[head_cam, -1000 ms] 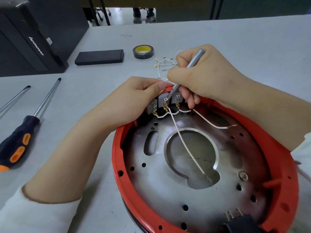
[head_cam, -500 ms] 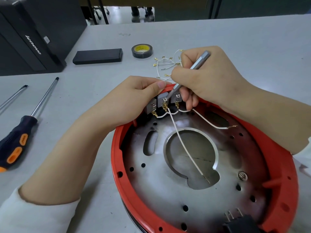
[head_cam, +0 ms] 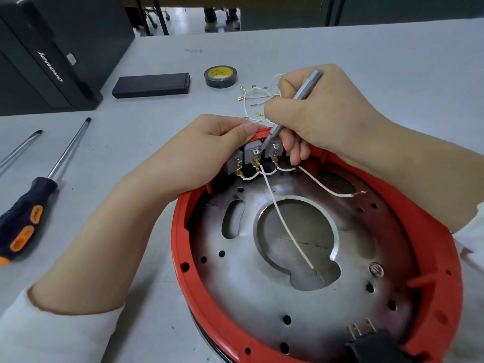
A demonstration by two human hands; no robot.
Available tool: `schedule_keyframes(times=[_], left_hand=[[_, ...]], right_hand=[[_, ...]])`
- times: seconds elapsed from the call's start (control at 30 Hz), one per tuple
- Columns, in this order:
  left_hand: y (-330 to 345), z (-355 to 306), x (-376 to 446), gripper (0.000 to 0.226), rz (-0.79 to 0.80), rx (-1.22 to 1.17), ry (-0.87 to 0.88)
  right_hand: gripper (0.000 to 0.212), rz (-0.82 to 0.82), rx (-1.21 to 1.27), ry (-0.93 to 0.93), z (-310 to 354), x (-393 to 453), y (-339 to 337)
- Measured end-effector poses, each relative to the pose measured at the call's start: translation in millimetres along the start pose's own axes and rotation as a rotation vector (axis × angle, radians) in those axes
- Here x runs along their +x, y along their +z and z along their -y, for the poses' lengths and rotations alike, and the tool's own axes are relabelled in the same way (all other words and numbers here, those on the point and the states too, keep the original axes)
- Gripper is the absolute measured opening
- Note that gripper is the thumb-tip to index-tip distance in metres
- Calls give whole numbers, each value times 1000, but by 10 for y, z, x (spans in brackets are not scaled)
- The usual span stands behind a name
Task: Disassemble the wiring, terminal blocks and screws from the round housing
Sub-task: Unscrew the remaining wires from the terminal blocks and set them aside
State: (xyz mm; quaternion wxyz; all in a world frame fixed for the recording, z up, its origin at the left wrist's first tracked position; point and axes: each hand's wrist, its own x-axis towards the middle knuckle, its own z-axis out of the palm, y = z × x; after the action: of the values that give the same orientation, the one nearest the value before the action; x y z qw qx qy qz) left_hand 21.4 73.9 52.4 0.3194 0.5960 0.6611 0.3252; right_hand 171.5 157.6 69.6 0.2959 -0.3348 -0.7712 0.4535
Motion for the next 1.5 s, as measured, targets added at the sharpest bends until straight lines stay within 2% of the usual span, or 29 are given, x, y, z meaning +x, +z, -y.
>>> schedule_keyframes(times=[0.3, 0.5, 0.63, 0.73, 0.8, 0.87, 0.97, 1.13, 1.4, 1.5], left_hand=[[-7, -2, -9, 28, 7, 11, 27], [-5, -49, -37, 29, 2, 4, 2], [23, -52, -58, 32, -6, 1, -10], [39, -55, -75, 35, -11, -9, -13], [43, -61, -72, 35, -13, -11, -13], [46, -59, -70, 33, -15, -15, 4], [48, -55, -77, 30, -15, -43, 5], [52, -61, -78, 31, -16, -50, 14], [53, -58, -74, 33, -17, -52, 26], [68, -58, -68, 31, -32, -54, 41]], right_hand=[[32, 114, -121, 107, 70, 115, 10], [31, 28, -90, 33, 76, 0, -13], [47, 31, -99, 3, 178, -76, -83], [48, 130, -74, 104, 238, -140, -130], [44, 215, -208, 150, 232, -172, -108], [42, 237, -439, 122, 203, -218, -51], [33, 153, -695, 59, 181, -312, 40], [30, 9, -906, -19, 184, -388, 147], [32, -8, -879, -80, 142, -387, 154], [39, 45, -801, -52, 147, -365, 137]])
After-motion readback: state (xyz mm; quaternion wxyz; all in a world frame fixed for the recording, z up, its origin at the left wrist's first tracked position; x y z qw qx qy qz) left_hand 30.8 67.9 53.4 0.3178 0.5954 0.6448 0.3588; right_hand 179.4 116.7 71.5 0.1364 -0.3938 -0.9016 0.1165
